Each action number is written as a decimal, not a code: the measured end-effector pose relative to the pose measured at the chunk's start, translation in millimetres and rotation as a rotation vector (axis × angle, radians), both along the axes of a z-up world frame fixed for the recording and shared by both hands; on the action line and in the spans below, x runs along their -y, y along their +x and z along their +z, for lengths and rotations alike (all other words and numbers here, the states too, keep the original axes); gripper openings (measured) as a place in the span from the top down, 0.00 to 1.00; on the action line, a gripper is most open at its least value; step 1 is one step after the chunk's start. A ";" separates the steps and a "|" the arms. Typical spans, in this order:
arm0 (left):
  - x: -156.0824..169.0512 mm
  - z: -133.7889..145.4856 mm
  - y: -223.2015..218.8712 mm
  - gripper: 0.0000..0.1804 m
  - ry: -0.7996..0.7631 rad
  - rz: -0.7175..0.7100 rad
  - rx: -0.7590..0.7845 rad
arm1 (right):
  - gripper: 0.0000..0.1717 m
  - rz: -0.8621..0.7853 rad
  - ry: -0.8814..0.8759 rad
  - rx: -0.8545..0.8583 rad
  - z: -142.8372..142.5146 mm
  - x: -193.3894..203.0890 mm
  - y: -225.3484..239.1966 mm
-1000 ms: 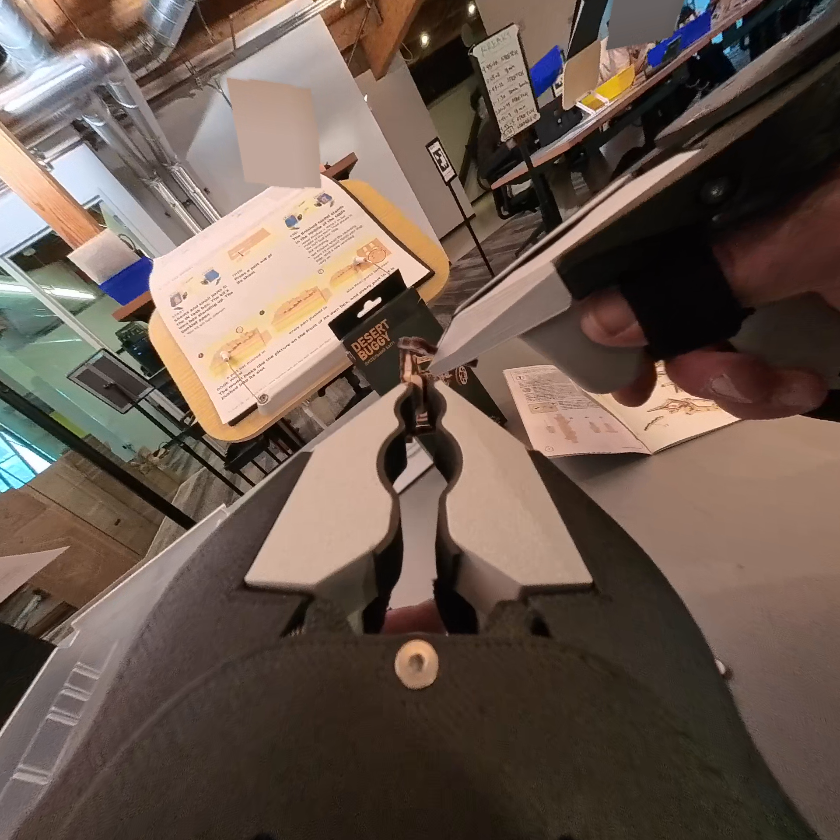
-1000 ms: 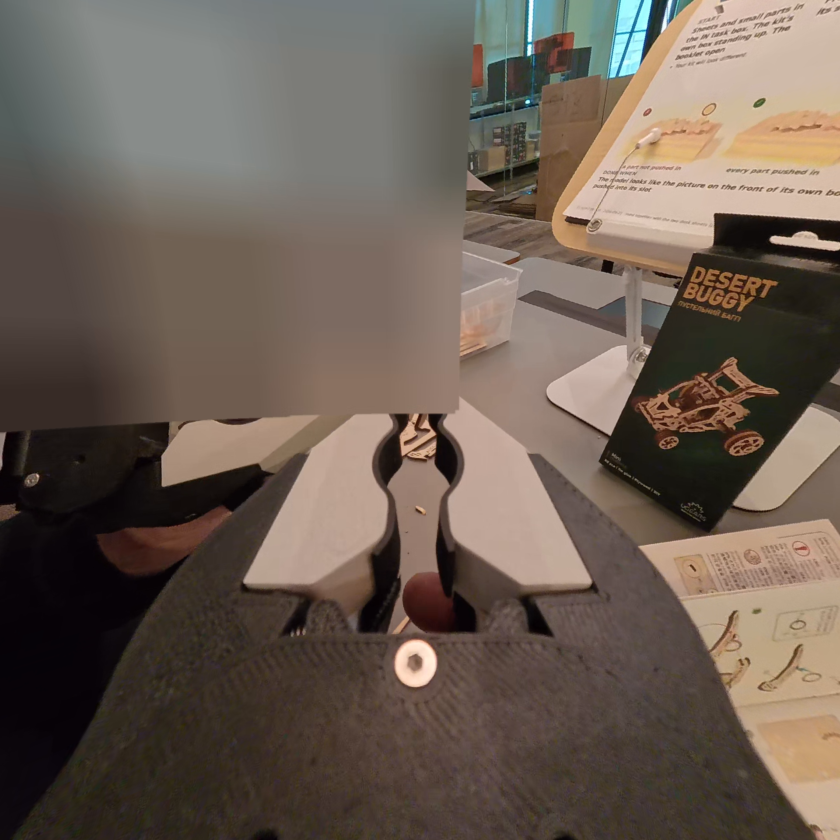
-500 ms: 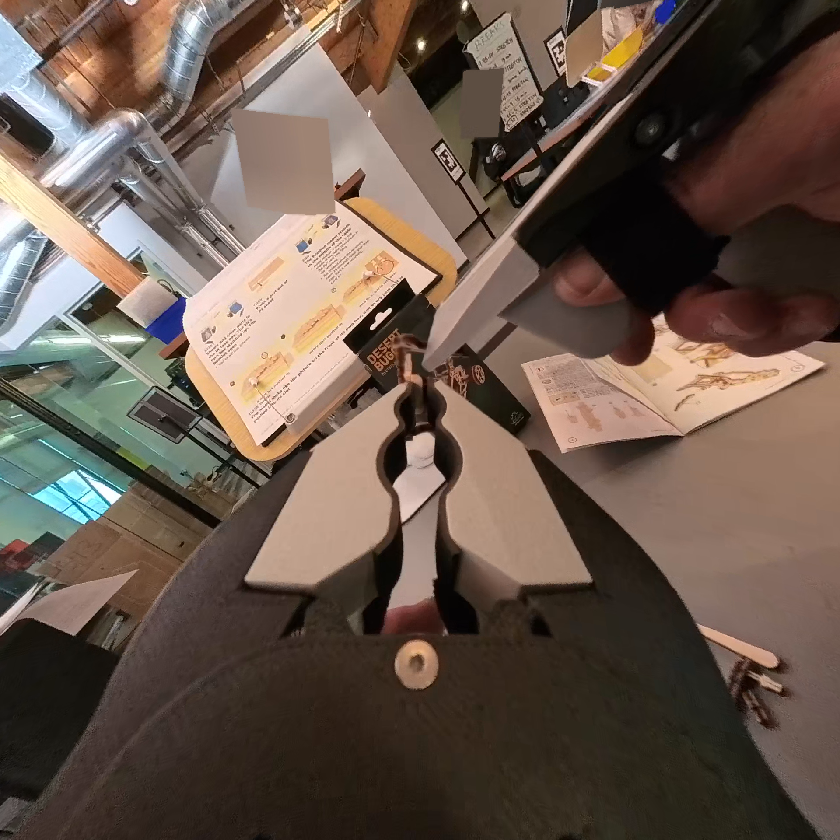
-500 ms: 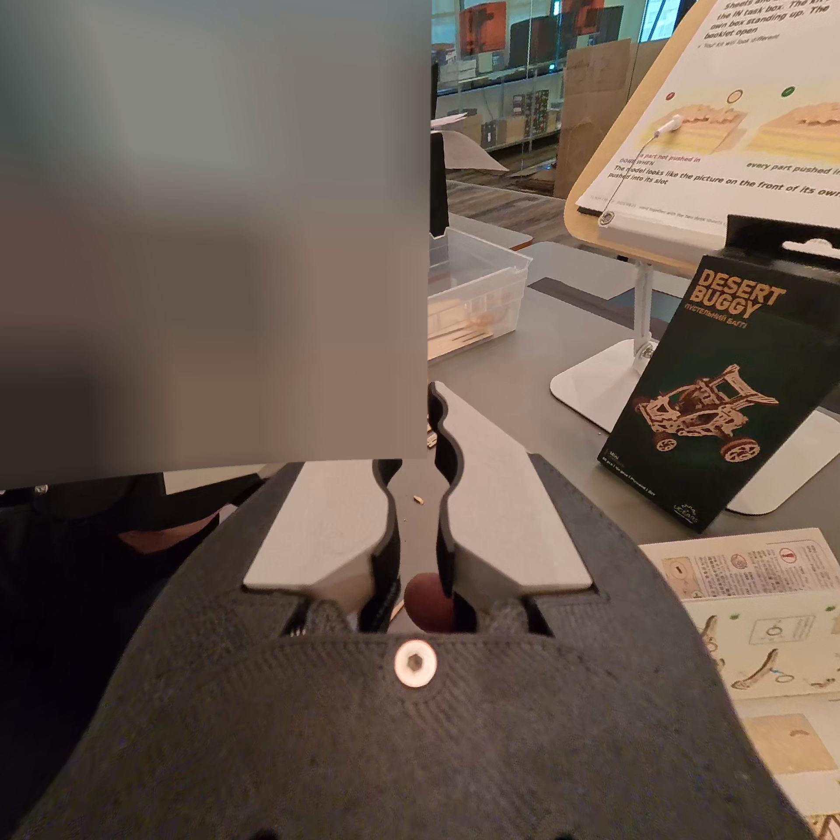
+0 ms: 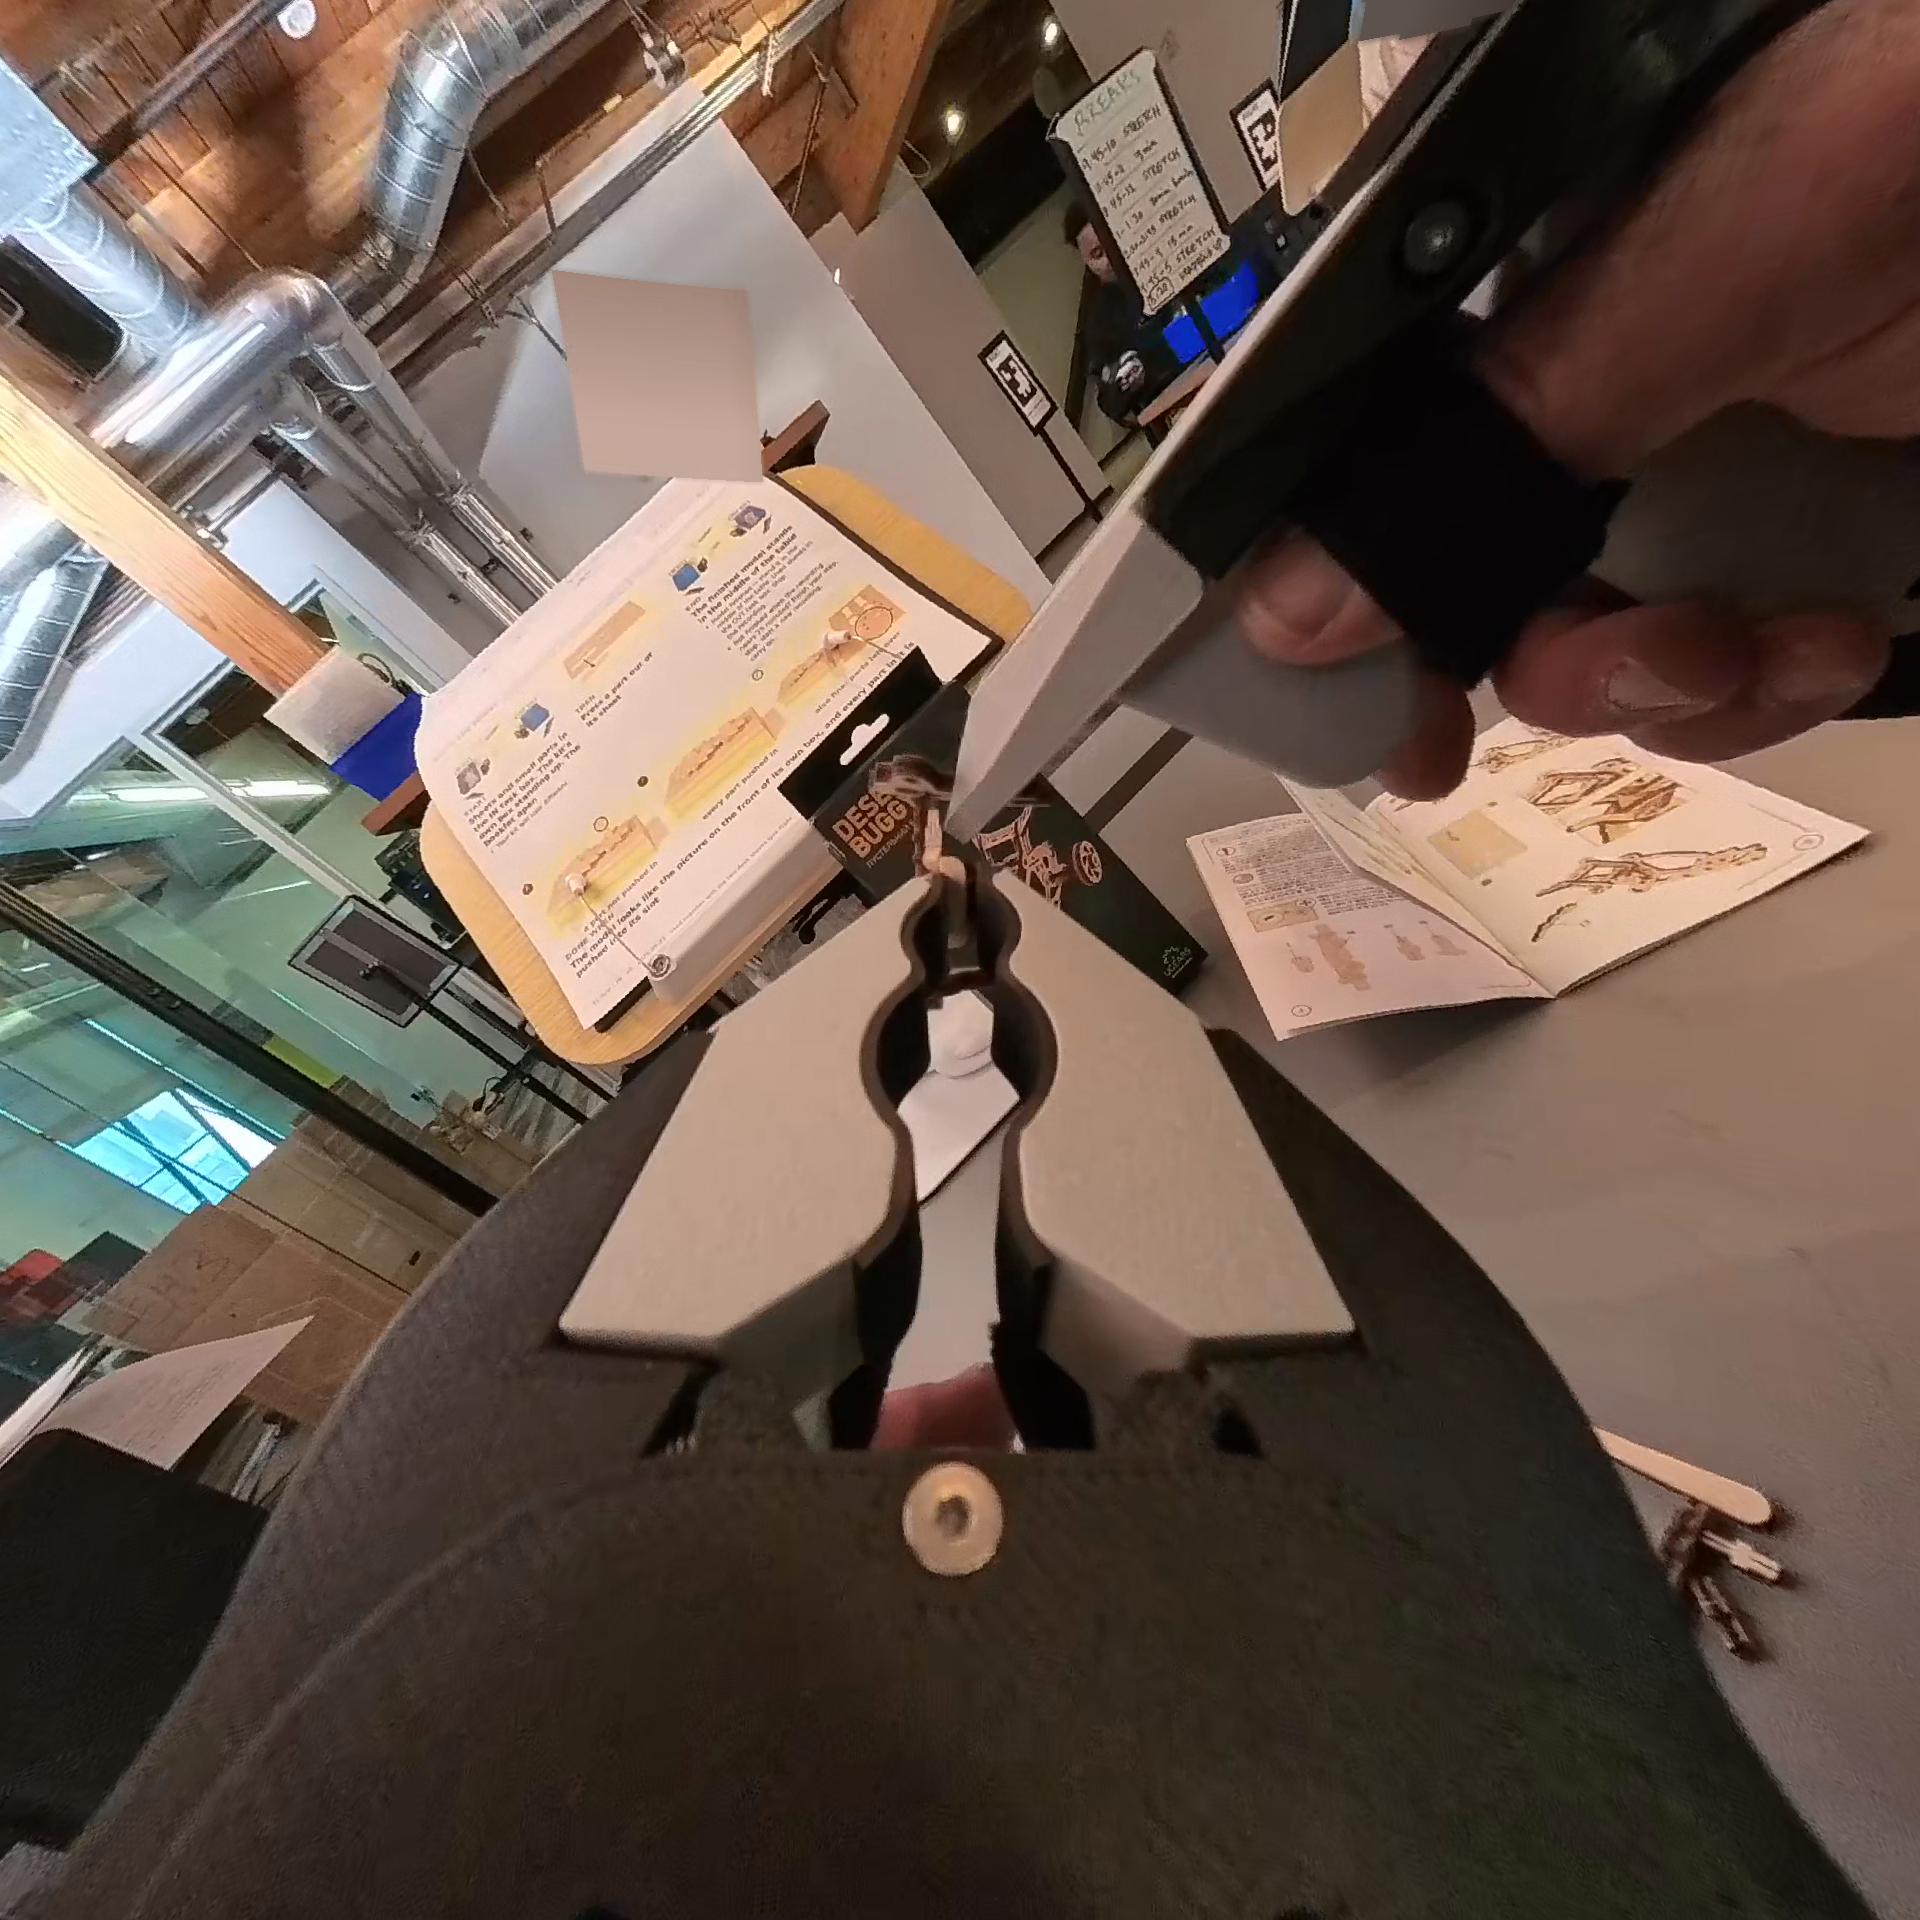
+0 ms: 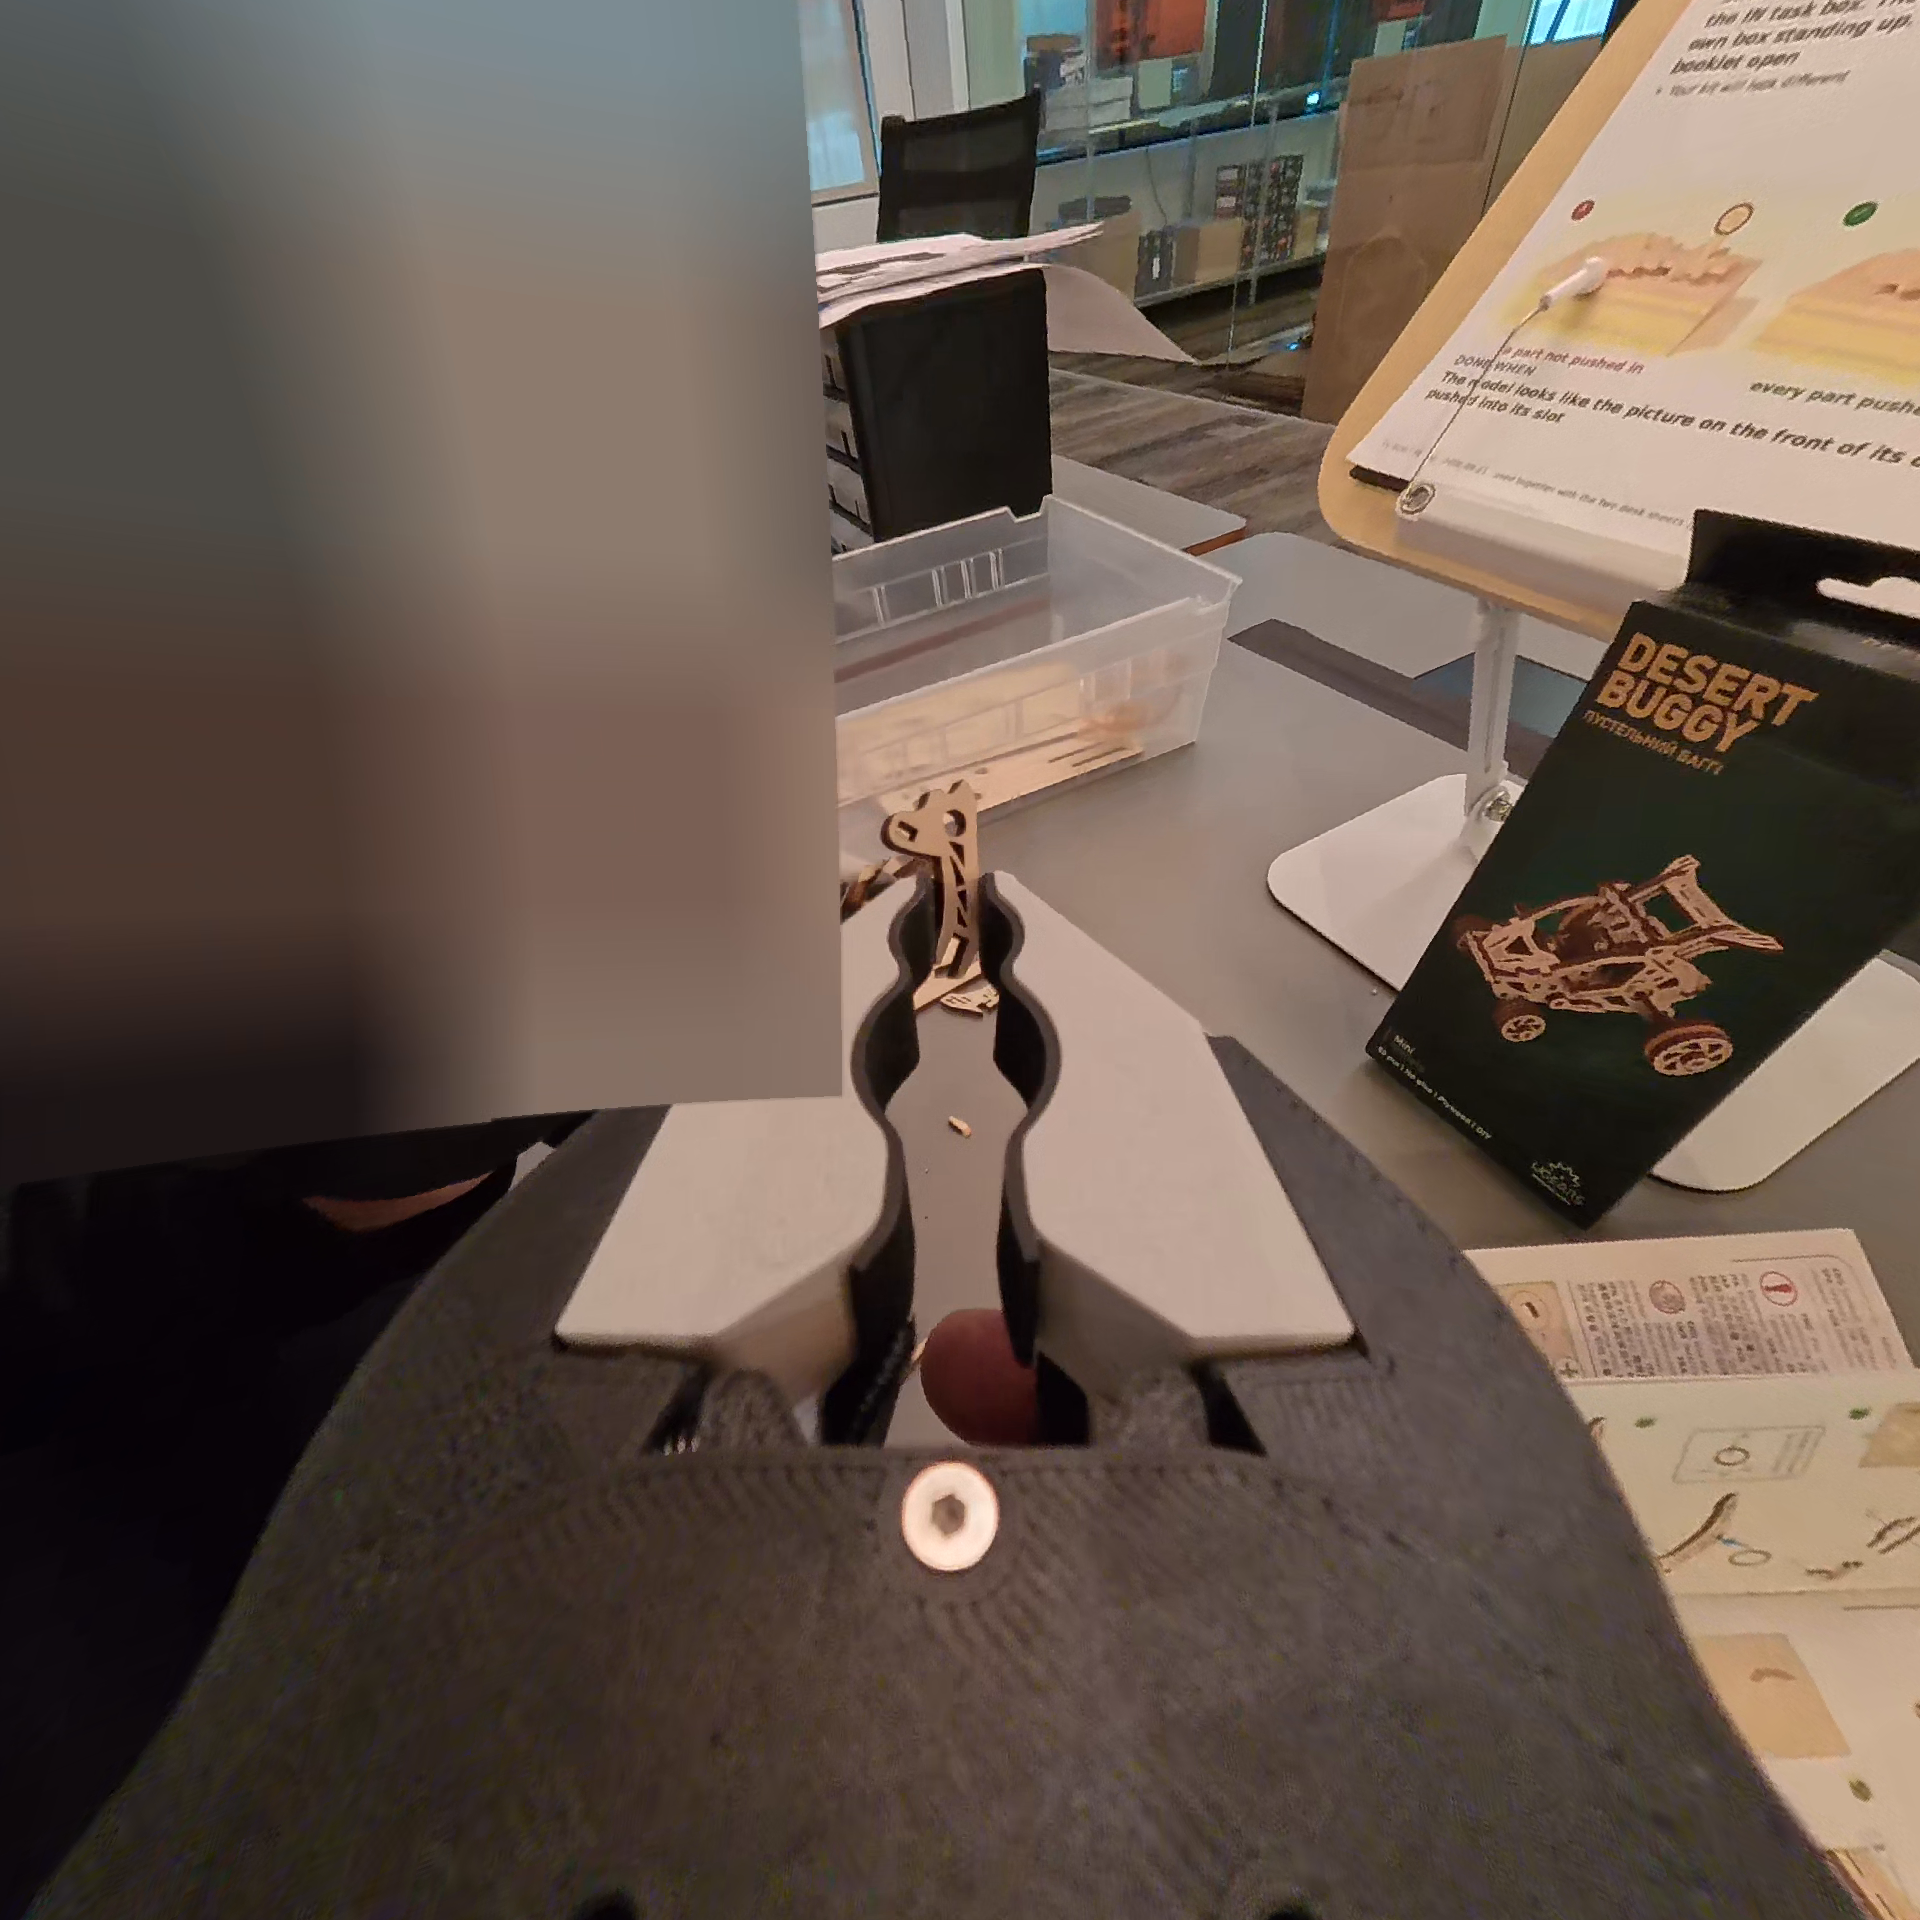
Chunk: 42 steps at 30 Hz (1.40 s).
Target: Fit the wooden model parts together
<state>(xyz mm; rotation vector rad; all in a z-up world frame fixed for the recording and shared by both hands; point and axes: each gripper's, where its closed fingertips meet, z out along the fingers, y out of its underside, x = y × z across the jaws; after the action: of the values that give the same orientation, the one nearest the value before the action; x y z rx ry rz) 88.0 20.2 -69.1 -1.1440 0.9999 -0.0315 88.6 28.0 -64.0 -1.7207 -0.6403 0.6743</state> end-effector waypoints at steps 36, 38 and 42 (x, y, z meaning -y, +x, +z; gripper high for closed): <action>0.0 1.5 -2.5 0.99 0.004 -0.005 0.016 | 0.97 -0.013 0.005 0.041 0.3 3.9 0.9; 0.8 2.0 -2.3 0.99 0.007 -0.009 0.017 | 0.97 -0.014 0.002 0.038 0.3 3.9 1.3; 1.5 1.5 -2.0 0.99 0.008 -0.012 0.018 | 0.97 -0.019 0.001 0.048 -0.7 3.1 1.3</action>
<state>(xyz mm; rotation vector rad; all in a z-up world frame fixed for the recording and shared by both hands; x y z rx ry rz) 86.0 18.7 -67.5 -1.1286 0.9899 -0.0474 90.0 24.9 -64.6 -1.7443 -0.6571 0.6211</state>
